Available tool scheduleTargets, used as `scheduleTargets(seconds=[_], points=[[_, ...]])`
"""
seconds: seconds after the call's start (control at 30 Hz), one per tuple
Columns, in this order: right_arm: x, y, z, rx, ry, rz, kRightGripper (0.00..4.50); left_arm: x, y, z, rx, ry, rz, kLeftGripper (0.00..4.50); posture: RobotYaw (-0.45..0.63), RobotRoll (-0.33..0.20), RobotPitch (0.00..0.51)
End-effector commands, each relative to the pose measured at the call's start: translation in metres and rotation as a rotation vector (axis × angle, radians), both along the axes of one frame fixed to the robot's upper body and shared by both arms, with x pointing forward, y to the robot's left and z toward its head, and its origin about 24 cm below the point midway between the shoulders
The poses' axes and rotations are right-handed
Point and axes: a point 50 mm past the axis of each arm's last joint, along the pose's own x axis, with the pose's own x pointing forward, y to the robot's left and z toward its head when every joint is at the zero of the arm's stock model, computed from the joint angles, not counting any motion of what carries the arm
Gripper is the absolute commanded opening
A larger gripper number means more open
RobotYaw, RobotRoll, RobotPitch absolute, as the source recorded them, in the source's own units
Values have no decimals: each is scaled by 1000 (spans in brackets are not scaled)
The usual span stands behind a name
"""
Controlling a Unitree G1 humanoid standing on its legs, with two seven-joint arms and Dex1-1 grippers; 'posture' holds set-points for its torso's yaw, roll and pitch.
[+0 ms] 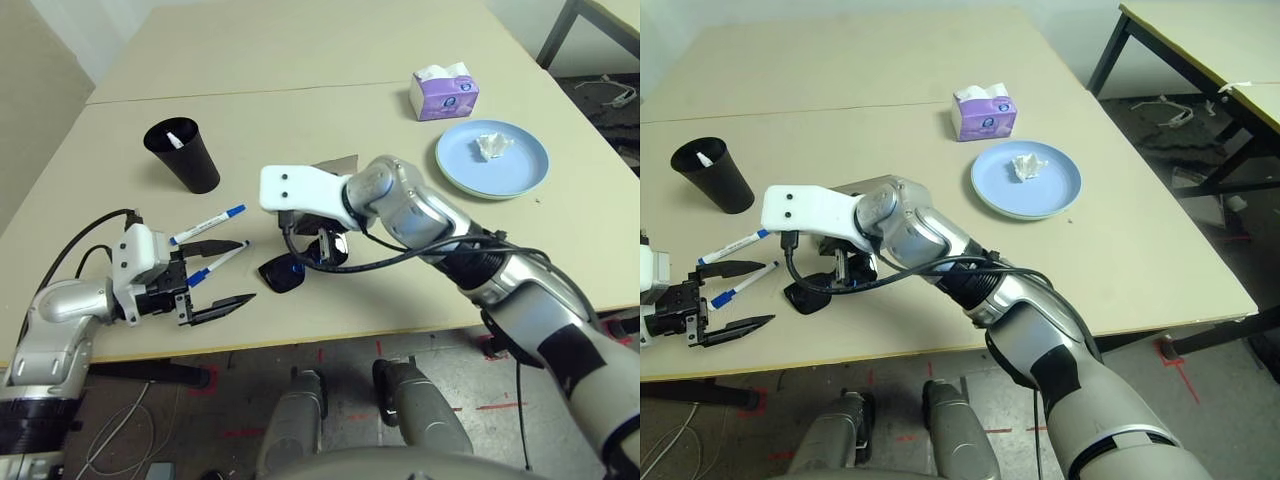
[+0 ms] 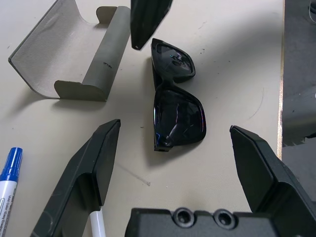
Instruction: Organize and tidy the items on the table.
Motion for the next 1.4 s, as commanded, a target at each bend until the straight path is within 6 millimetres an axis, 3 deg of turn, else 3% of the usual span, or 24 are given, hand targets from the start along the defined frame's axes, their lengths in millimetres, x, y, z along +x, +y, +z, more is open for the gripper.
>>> scheduleTargets(seconds=[0.03,0.13,0.47,1.4], points=[[-2,0,-1,-9,12,20,178,0,0,-6,11,17,3,4500,-90,0,170],[-4,-1,-5,-25,24,25,946,-1,1,-7,14,20,8,4500,-90,0,168],[-6,-3,-29,-63,67,28,4480,-2,1,-8,19,20,13,4500,-85,0,172],[-6,-6,-48,-93,77,41,4480,-5,-1,-7,24,22,8,4500,-80,0,182]])
